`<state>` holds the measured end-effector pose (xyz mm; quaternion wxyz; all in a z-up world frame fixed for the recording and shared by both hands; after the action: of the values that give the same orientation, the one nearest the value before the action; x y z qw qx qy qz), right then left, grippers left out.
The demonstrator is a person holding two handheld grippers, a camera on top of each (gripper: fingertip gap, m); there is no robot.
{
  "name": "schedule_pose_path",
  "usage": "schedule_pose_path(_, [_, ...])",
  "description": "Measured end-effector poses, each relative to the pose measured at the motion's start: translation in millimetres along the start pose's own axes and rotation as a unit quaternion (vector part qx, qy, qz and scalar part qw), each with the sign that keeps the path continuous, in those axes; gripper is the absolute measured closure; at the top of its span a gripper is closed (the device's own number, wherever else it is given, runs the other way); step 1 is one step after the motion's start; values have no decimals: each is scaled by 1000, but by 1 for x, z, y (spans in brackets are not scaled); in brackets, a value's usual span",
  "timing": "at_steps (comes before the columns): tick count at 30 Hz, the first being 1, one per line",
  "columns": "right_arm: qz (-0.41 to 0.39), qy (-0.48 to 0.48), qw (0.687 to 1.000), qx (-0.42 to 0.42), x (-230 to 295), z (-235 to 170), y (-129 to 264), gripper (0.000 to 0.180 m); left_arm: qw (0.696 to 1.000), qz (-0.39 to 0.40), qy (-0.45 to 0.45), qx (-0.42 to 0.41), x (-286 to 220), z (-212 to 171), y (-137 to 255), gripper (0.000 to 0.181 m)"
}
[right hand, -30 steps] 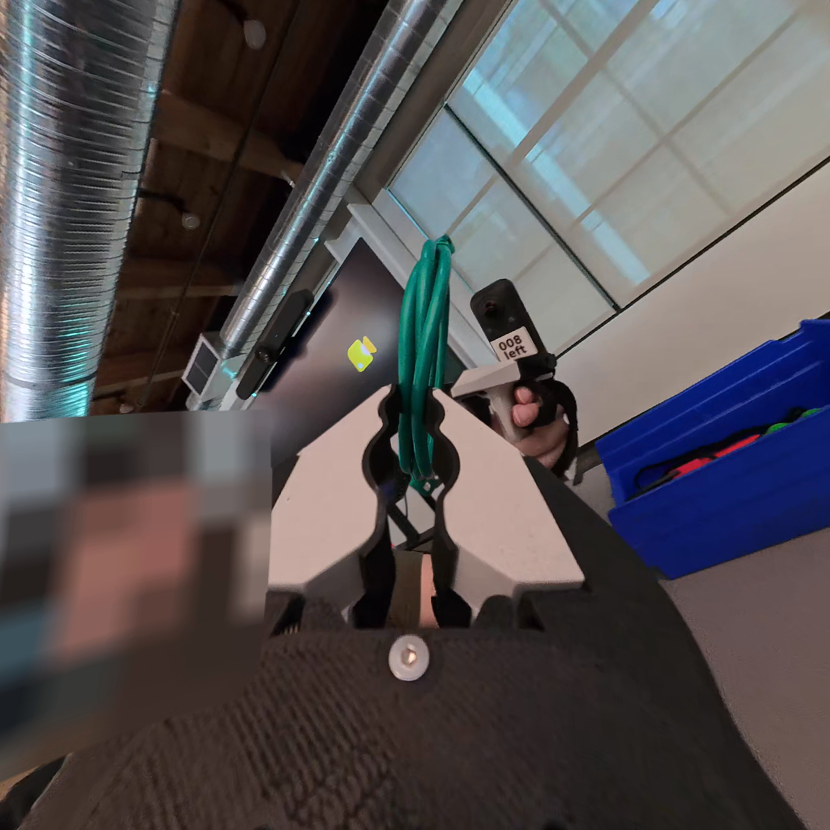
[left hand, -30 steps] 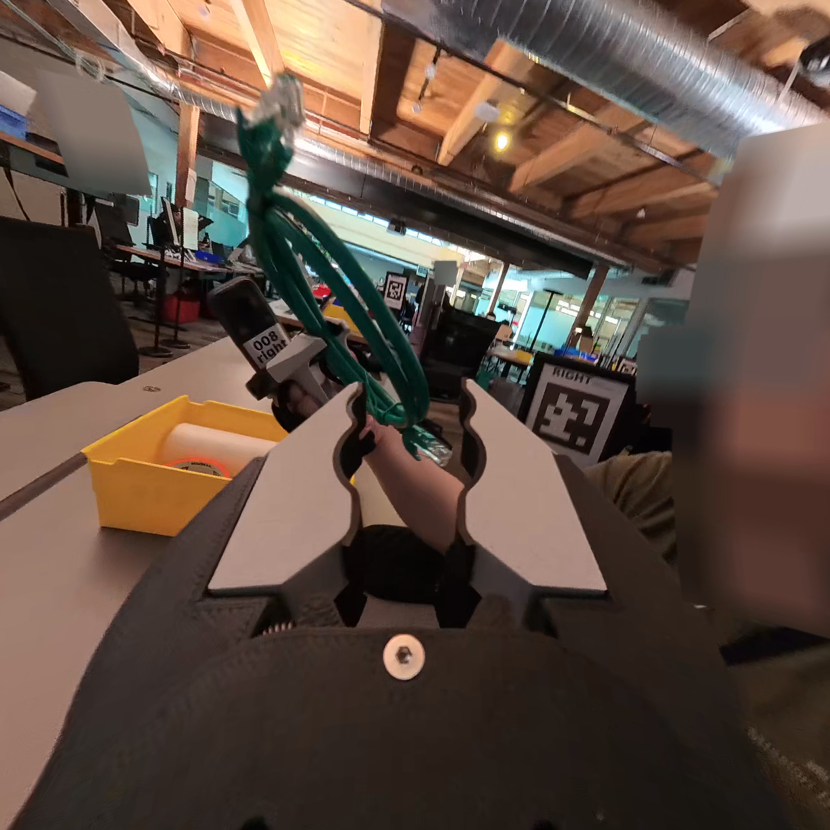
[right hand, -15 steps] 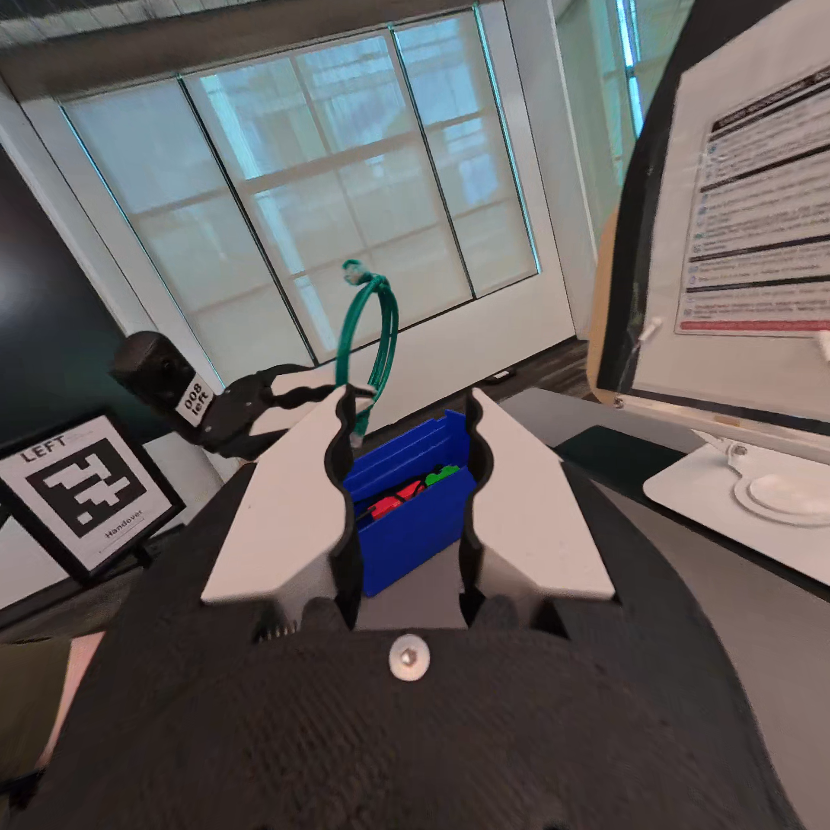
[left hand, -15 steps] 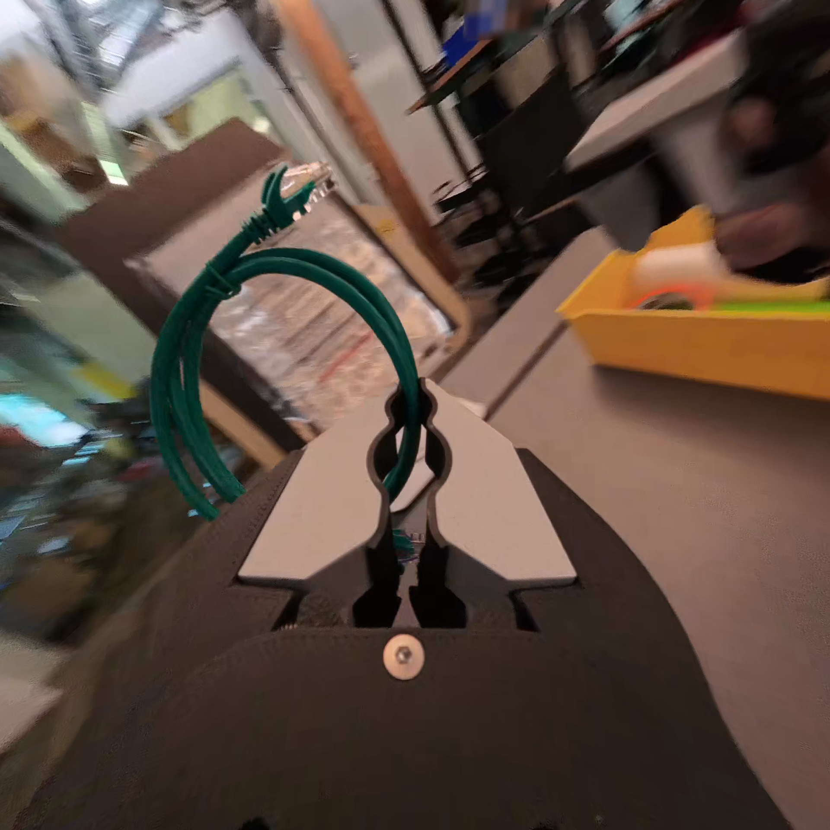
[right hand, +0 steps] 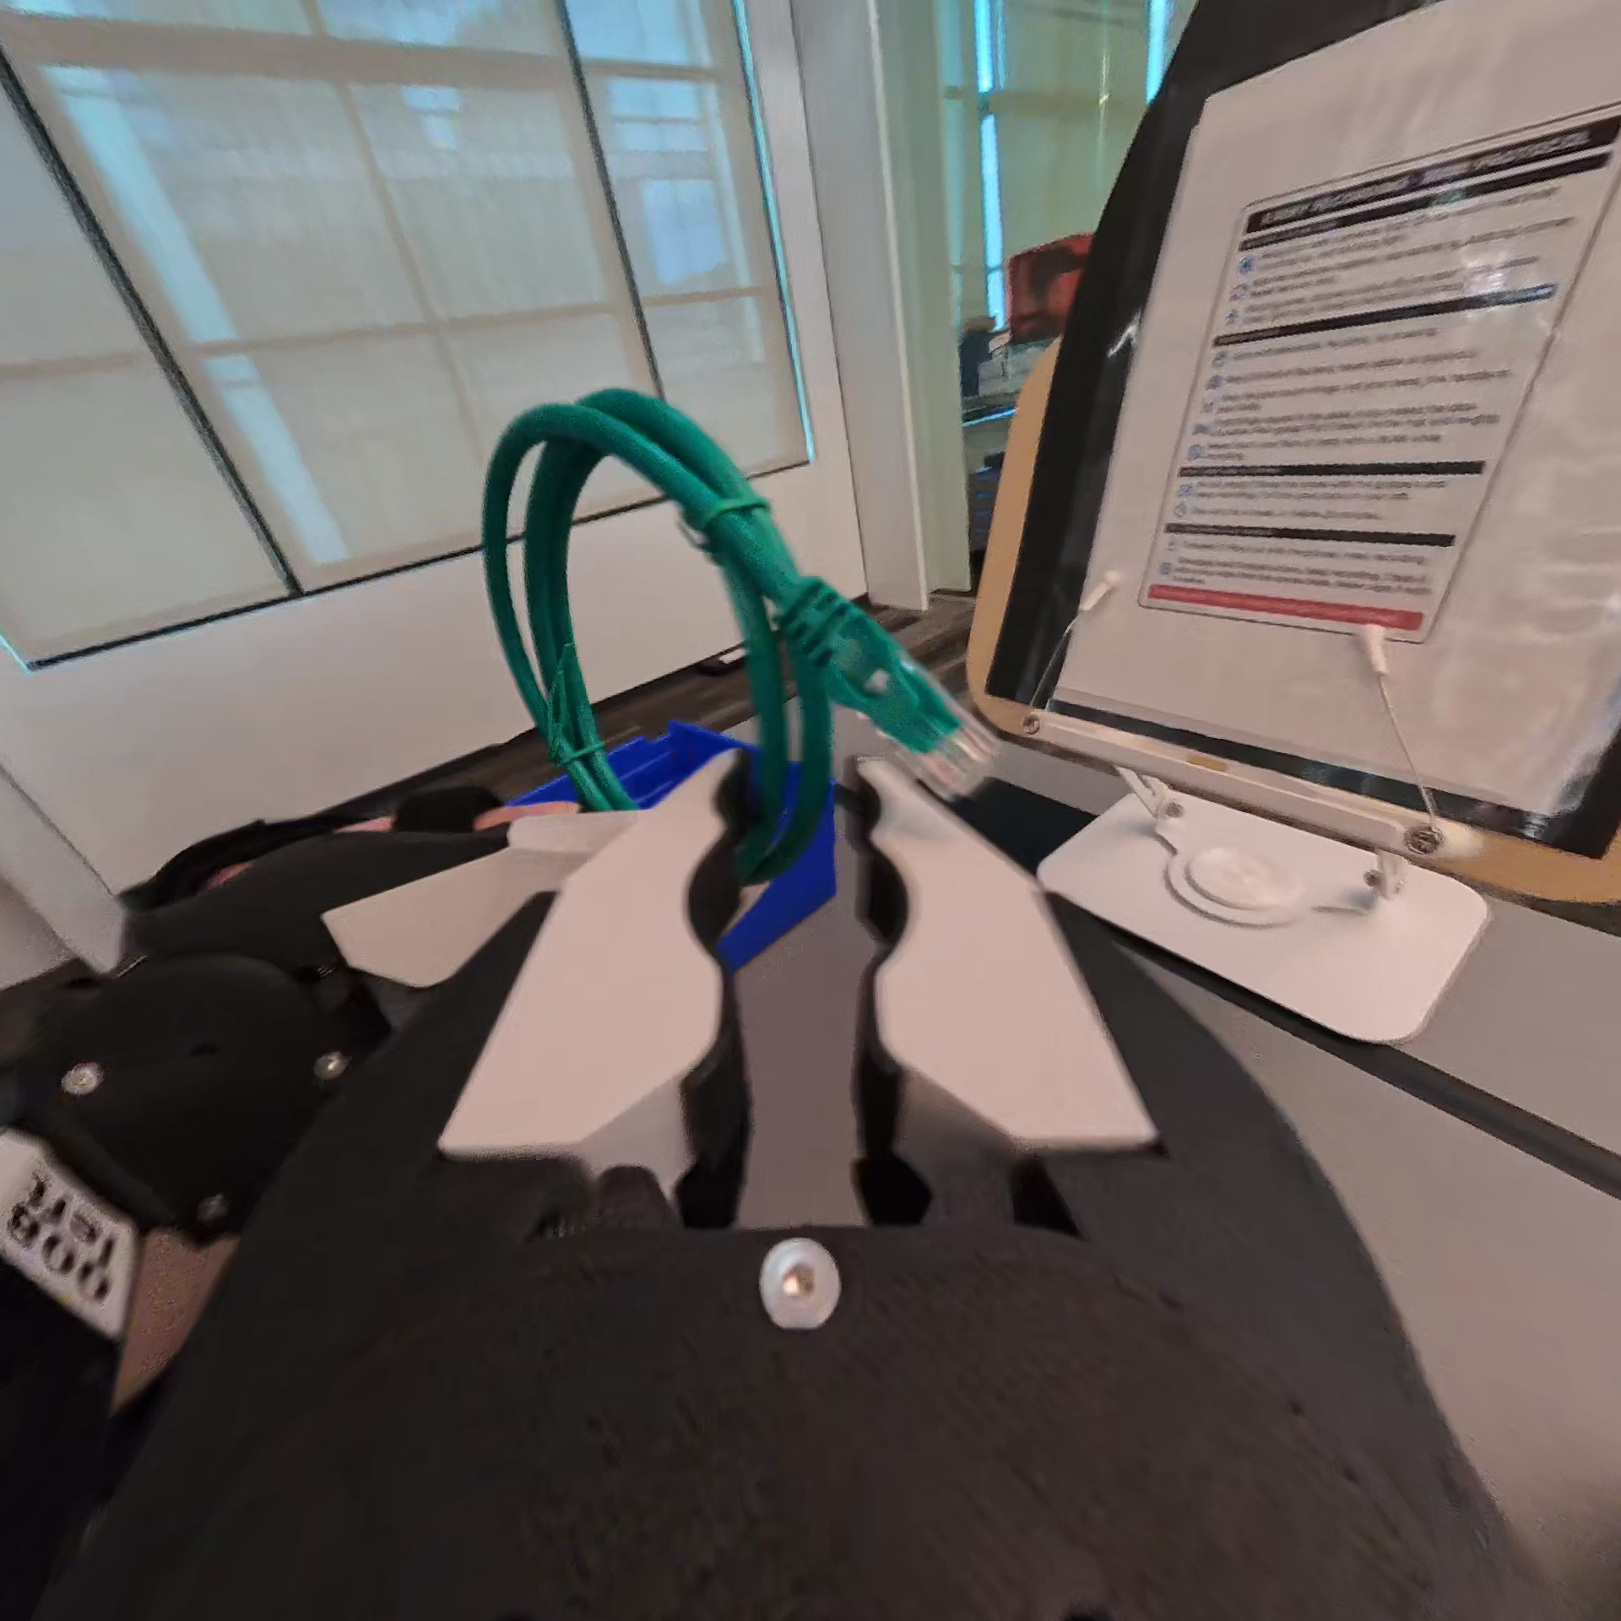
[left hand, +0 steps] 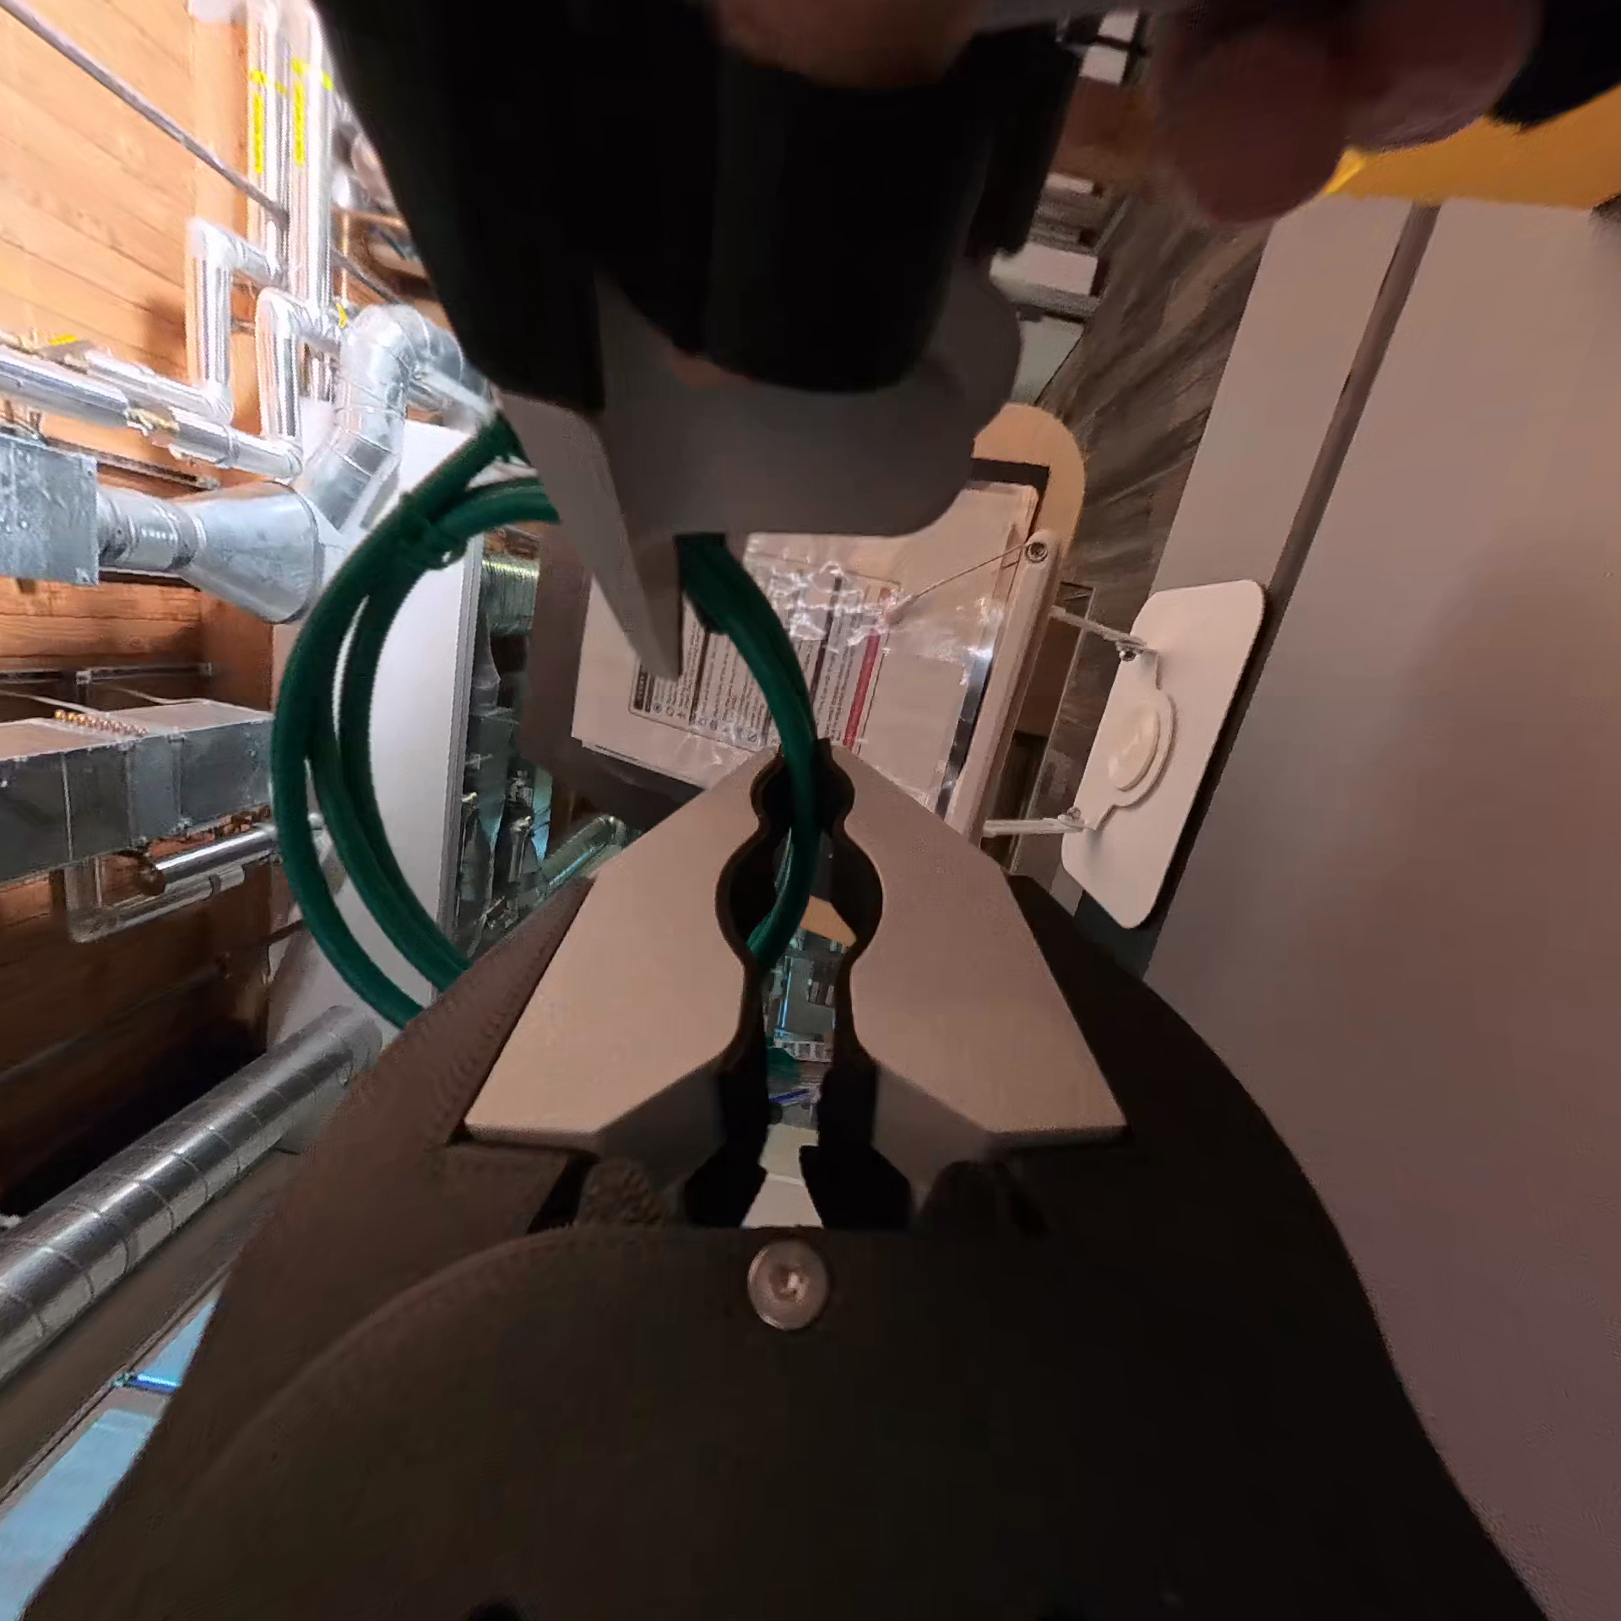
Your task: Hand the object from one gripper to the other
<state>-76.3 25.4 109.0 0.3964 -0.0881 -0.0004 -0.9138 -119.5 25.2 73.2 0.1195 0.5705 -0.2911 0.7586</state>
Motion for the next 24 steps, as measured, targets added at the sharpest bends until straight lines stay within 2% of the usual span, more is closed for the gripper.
schedule_pose_path(2, [29,-15,999,-2,2,1,1,169,1000,-1,13,-11,-3,5,2,175])
schedule_pose_path(6, [8,-39,998,-42,-25,10,19,170,996,-50,74,-31,-4,29,12,144])
schedule_pose_path(10, [-5,-107,992,-69,-68,13,46,170,968,-99,226,-39,20,49,25,133])
schedule_pose_path(12, [34,-161,983,-77,-79,12,55,171,944,-103,311,-32,38,44,25,134])
schedule_pose_path(14, [133,-203,966,-85,-72,17,61,170,904,-115,410,-28,54,34,23,132])
schedule_pose_path(16, [234,-224,940,-106,-56,28,67,170,851,-141,504,-32,67,25,22,133])
schedule_pose_path(17, [272,-226,929,-113,-48,33,70,171,820,-170,545,-46,71,26,24,127])
schedule_pose_path(20, [327,-202,916,-109,-26,39,69,170,697,-293,646,-101,79,45,38,107])
schedule_pose_path(21, [335,-192,917,-102,-20,39,66,170,657,-333,665,-121,80,52,44,107])
schedule_pose_path(22, [344,-182,916,-95,-13,38,64,170,628,-362,676,-134,81,57,48,116])
schedule_pose_path(24, [366,-170,910,-90,-1,38,60,169,608,-389,674,-156,81,60,53,157])
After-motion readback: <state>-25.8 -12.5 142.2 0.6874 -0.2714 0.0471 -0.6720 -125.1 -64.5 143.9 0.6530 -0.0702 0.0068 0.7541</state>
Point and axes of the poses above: each gripper's, where its closed fingertips meet, y back along the fingers, z out of its top, x = y × z across the jaws, the point moved 3 cm from there along y, back along the fingers, and after that the axes turned 12 degrees about z, right-handed, at the moved point
